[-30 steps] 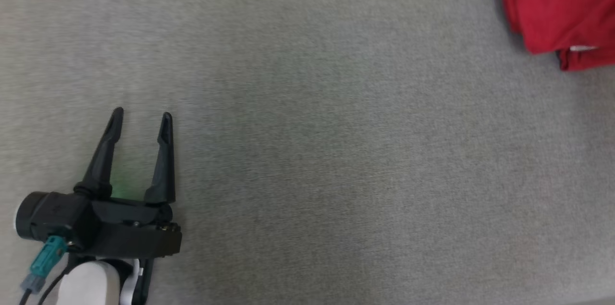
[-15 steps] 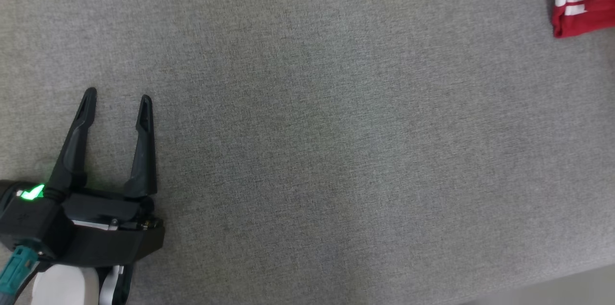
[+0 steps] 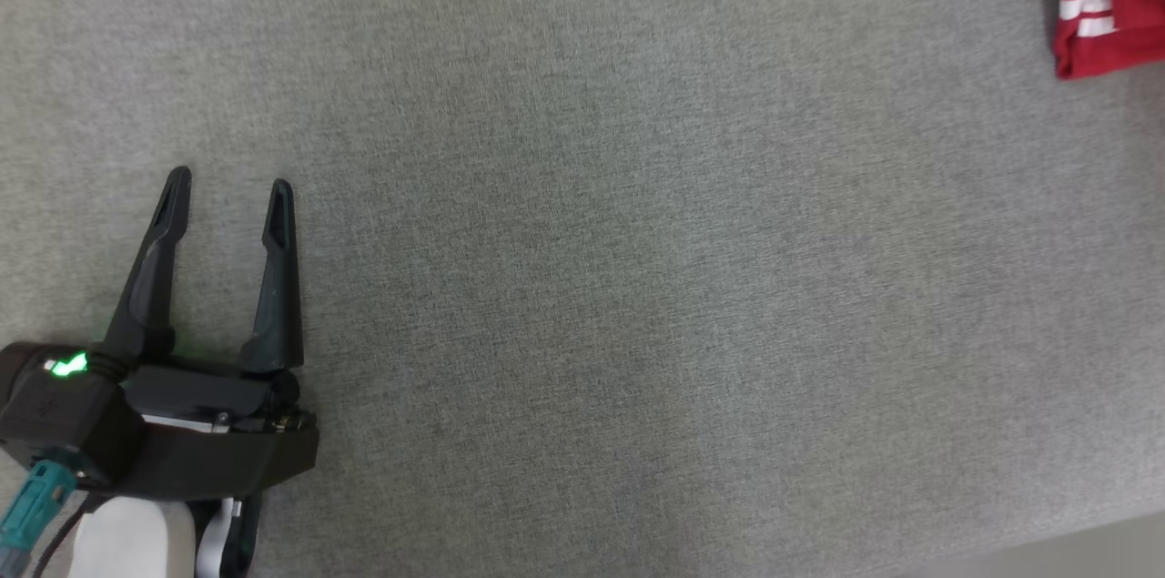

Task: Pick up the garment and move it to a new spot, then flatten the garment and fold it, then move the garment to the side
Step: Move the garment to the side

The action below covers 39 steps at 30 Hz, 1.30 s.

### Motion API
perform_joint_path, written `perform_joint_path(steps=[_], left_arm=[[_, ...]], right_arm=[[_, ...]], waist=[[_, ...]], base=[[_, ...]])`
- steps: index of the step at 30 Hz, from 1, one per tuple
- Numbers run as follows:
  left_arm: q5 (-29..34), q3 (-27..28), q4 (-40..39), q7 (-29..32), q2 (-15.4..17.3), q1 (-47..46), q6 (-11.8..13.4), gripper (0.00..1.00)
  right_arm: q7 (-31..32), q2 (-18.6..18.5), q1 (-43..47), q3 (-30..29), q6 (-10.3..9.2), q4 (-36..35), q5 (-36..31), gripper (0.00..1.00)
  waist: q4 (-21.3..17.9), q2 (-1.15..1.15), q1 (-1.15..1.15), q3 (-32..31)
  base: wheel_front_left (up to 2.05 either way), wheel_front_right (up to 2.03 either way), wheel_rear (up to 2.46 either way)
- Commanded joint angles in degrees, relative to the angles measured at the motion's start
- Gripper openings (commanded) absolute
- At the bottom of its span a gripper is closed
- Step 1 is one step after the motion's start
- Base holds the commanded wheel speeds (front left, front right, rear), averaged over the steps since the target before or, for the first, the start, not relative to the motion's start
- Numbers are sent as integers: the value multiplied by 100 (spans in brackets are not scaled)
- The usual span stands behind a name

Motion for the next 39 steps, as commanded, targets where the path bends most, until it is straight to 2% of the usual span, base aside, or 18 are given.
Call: perform_joint_path(steps=[1,8,16,22,28,29,39], left_arm=[[-49,29,266,62,-29,123,19,100],[-65,253,283,36,-189,377,30,100],[-100,608,293,35,-344,936,96,100],[-99,643,443,36,-415,1231,79,100],[-99,657,616,36,-449,1391,63,100],[-95,638,688,36,-451,1404,75,100],[-100,627,946,36,-473,1562,62,100]], right_arm=[[-99,101,-35,-75,-20,29,-1,100],[-928,943,517,-788,-20,151,-30,100],[-1141,1899,1670,-1619,-20,-273,-214,100],[-1149,2417,2867,-2320,-20,-1019,-404,100],[-1150,3079,4257,-3162,-20,-1966,-639,100],[-1151,3264,4710,-3329,-20,-2234,-717,100],[-1151,3851,6438,-3709,-20,-3418,-1058,100]], waist=[[11,0,0,-160],[100,0,0,-932],[158,0,0,-1851],[351,0,0,-2393],[578,0,0,-2822],[663,0,0,-2948],[841,0,0,-3384]], base=[[0,0,0],[0,0,0],[0,0,0],[0,0,0],[0,0,0],[0,0,0],[0,0,0]])
